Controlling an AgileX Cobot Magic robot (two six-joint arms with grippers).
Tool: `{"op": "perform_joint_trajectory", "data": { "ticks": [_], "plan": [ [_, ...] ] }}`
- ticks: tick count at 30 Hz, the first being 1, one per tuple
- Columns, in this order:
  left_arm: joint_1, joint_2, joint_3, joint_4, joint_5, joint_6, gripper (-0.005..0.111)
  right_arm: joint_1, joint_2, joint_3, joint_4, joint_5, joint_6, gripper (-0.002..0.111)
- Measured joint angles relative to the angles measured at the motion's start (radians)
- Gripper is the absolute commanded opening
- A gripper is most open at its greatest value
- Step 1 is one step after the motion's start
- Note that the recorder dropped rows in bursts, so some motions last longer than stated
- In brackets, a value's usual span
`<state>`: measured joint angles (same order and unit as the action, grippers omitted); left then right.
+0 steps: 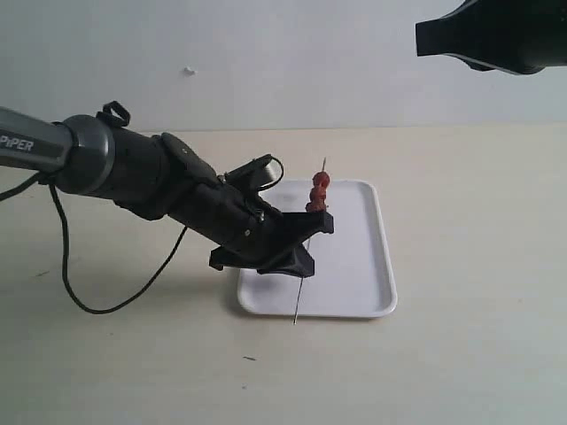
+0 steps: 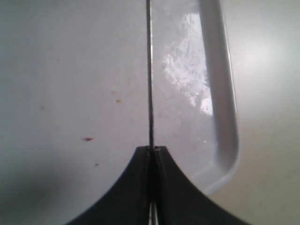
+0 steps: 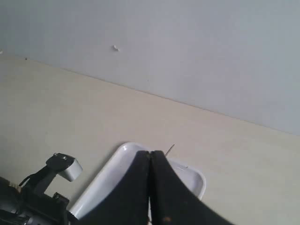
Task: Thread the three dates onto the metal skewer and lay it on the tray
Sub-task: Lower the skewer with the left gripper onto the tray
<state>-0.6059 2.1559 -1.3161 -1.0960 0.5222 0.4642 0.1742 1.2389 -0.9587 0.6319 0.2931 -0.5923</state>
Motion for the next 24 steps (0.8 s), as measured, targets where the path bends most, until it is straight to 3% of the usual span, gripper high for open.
{"op": "perform_joint_trajectory", "data": {
  "ticks": [7,17,24],
  "plan": [
    [0.000,0.023,-0.029,0.025,0.017,-0.024,0.004,0.000,0.000,0.000,0.000,0.002,-0.002,0.000],
    [-0.001,0.023,-0.029,0.060,0.057,-0.039,0.039,0.000,0.000,0.000,0.000,0.002,-0.002,0.000],
    [0.008,0.023,-0.029,0.028,0.052,-0.049,0.041,0.000,0.000,0.000,0.000,0.002,-0.006,0.000]
  ]
}}
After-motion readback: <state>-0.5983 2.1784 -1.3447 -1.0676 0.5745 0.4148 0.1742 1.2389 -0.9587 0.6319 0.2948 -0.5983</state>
